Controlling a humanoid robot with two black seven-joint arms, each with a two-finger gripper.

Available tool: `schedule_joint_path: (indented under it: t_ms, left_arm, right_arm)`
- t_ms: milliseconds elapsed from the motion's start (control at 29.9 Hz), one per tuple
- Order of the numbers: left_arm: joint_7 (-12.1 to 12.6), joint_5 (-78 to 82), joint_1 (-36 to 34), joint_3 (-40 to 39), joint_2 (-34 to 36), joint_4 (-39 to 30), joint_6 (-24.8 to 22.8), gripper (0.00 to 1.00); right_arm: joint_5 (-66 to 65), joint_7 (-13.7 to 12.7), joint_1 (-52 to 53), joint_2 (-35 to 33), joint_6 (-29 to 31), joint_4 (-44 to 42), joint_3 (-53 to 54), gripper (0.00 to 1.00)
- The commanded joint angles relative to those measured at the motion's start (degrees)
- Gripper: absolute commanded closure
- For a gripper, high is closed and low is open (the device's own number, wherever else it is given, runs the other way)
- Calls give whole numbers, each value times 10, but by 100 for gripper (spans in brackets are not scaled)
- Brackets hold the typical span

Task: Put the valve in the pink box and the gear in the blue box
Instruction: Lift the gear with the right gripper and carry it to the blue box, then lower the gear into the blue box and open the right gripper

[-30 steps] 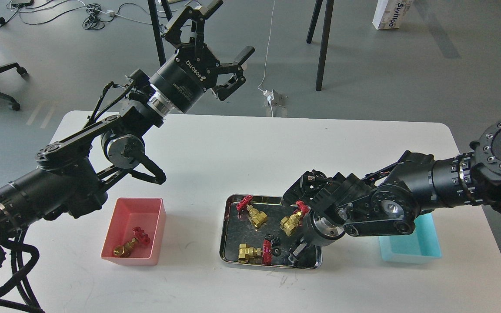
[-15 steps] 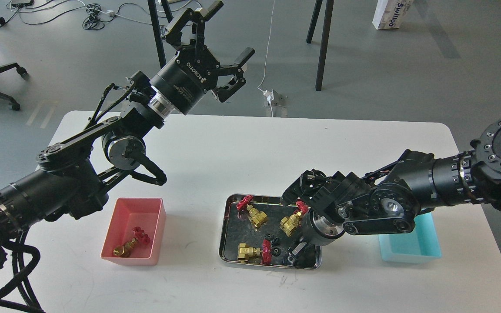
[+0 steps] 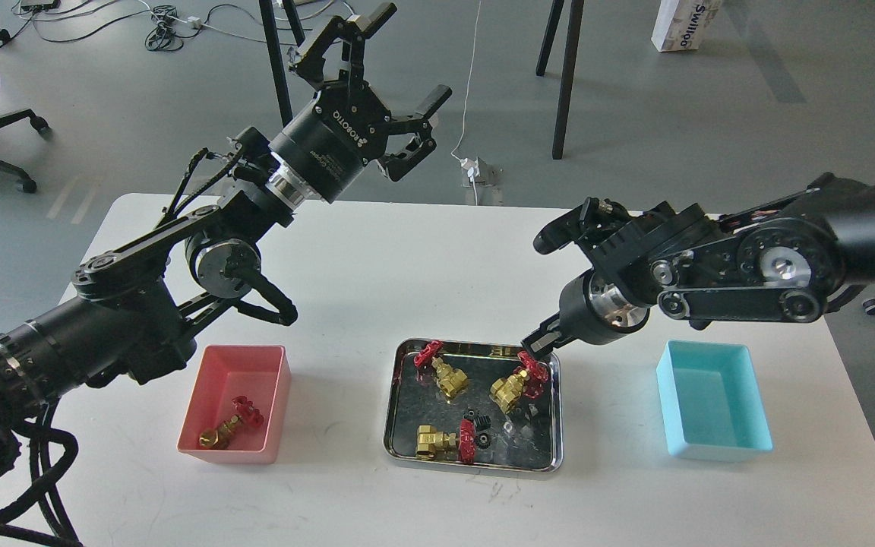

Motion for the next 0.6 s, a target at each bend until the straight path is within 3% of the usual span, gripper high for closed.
schedule_joint_path:
  t_ms: [0,100,234,468,568]
  left_arm:
    - [0,0,0,1,-9,6,0,1]
    - [0,0,0,2,-18,13,0,1]
    - [0,4,-1,1,-32,22,0,1]
    - [0,8,-1,1,-35,22,0,1]
    - [0,8,-1,1,-34,22,0,1]
  right_arm:
    - [-9,-1,-2,-143,2,41,-7,91]
    - [-48,-1,-16,-237,17,49,-17,91]
    - [-80,-1,-61,-303,19,48,-11,91]
    - [-82,-2,-165,-318,-13,41,40,90]
    - [-79,-9,-205,-316,-16,40,83,85]
